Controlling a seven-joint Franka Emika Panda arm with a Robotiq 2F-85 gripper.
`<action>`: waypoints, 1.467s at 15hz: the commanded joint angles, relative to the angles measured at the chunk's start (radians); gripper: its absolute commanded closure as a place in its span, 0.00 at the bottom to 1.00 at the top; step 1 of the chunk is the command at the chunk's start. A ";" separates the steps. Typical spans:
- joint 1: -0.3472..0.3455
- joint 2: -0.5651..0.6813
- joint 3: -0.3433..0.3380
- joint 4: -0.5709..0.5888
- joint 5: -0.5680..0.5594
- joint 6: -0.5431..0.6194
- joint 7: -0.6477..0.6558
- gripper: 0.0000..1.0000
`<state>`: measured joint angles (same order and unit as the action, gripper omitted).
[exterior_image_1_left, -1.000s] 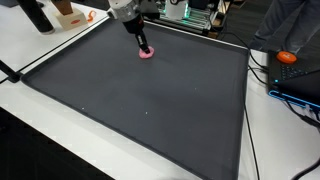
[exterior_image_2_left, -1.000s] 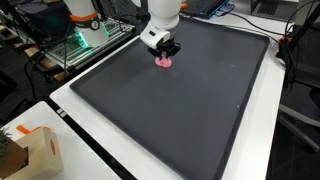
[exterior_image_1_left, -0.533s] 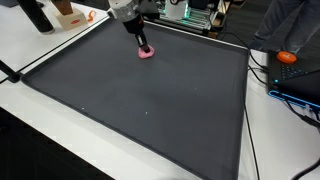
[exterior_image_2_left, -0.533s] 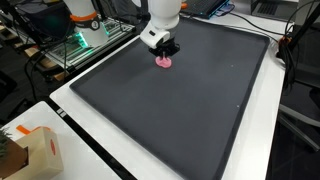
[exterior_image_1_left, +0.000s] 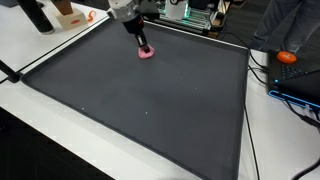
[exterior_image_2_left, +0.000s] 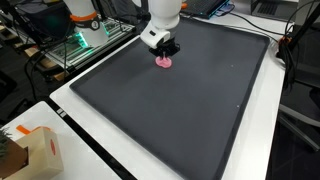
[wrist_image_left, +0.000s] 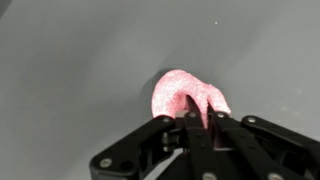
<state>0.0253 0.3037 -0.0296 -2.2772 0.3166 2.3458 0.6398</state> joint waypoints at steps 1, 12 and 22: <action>-0.003 -0.006 0.000 0.003 0.007 -0.020 -0.030 0.62; -0.041 -0.079 -0.002 0.057 0.107 -0.215 -0.097 0.00; -0.150 -0.054 -0.078 0.103 0.242 -0.284 -0.173 0.00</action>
<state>-0.0960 0.2167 -0.0909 -2.1900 0.5093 2.0872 0.5058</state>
